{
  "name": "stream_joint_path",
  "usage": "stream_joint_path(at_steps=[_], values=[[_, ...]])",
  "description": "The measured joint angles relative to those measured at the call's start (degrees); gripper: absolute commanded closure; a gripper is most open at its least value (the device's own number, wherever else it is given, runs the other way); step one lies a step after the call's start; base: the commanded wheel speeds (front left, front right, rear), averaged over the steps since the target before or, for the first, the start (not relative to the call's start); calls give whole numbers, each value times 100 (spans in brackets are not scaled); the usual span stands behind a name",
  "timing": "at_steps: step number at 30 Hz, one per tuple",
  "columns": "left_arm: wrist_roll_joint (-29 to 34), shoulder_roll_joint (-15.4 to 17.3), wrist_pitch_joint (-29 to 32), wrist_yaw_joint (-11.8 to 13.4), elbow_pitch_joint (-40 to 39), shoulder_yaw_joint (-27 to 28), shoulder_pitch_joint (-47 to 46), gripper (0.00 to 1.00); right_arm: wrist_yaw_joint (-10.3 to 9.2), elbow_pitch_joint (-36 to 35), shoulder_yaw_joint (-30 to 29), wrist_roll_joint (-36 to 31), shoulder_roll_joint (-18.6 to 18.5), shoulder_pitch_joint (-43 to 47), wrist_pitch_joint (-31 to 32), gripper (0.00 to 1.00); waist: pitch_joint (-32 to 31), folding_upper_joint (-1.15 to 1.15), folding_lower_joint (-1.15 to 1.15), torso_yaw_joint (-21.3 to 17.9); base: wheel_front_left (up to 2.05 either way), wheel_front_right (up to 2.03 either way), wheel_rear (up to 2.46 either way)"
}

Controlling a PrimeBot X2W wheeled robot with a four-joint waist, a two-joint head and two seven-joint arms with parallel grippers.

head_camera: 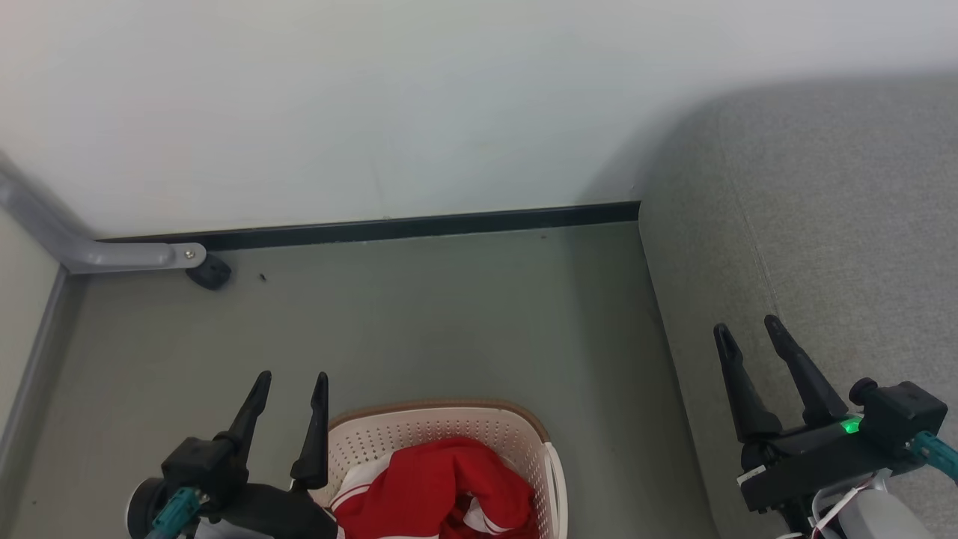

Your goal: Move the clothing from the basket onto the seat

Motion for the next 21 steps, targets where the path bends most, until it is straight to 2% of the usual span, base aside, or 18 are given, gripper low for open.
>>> stream_joint_path(at_steps=[6, 21], values=[[190, 2, 0, -146, 255, -204, -290, 0, 4, -146, -108, -25, 74, -167, 0, 0, 360, 0, 0, -76, 0, 0, 0], [212, -16, 167, -252, 1056, -374, -1154, 0, 31, -421, -308, -31, 265, -573, -1, 0, 1408, 0, 0, -292, 0, 0, 0]])
